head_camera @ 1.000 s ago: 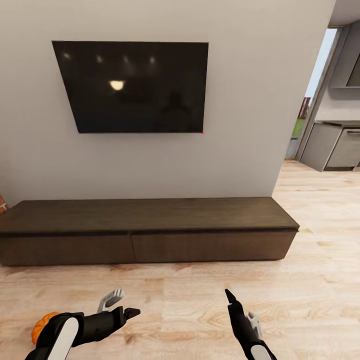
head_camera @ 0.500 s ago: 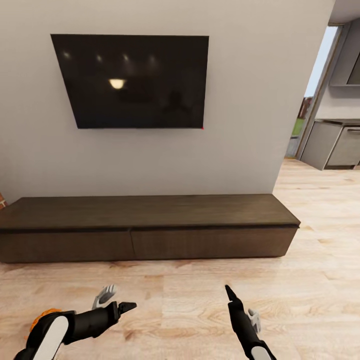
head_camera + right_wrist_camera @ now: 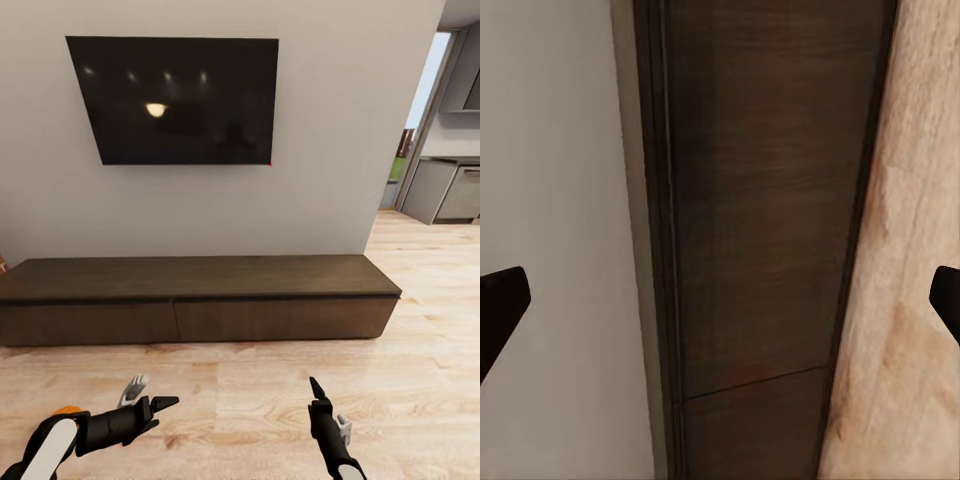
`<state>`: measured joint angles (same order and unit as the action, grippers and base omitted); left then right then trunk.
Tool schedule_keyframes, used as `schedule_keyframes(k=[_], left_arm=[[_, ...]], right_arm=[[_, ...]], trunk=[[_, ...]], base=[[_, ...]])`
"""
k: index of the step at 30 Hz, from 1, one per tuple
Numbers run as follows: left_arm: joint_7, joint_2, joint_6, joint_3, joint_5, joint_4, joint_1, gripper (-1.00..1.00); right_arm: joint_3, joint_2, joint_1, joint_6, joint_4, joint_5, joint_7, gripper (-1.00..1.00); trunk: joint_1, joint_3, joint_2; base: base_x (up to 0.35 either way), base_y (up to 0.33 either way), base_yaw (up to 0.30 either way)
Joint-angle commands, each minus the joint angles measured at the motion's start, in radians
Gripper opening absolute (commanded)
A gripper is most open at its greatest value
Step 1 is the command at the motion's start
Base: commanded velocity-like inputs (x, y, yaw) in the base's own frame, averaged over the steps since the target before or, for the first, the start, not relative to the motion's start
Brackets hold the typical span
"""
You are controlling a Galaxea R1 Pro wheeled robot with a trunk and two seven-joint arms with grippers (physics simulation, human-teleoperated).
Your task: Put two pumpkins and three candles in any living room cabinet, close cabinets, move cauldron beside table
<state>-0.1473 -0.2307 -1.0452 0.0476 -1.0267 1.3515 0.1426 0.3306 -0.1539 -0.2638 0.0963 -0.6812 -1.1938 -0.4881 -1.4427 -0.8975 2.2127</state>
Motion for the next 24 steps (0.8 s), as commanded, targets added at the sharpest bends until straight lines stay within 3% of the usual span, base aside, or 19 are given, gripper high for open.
schedule_keyframes(k=[1,11,24], left_arm=[[0.000,0.000,0.000,-0.003,-0.001,0.000,0.000,1.00],[0.000,0.002,0.001,-0.015,-0.002,0.000,0.000,1.00],[0.001,0.004,0.001,-0.017,-0.003,0.000,0.000,1.00]], right_arm=[[0.000,-0.001,0.000,0.000,0.000,-0.001,0.000,1.00],[0.005,-0.005,0.000,0.003,0.001,-0.019,-0.008,1.00],[0.000,-0.005,0.000,0.002,0.002,-0.017,-0.011,1.00]], trunk=[[0.000,0.000,0.000],[0.000,0.000,0.000],[0.000,0.000,0.000]], base=[[0.000,0.000,0.000],[0.035,0.000,0.000],[0.312,0.000,0.000]])
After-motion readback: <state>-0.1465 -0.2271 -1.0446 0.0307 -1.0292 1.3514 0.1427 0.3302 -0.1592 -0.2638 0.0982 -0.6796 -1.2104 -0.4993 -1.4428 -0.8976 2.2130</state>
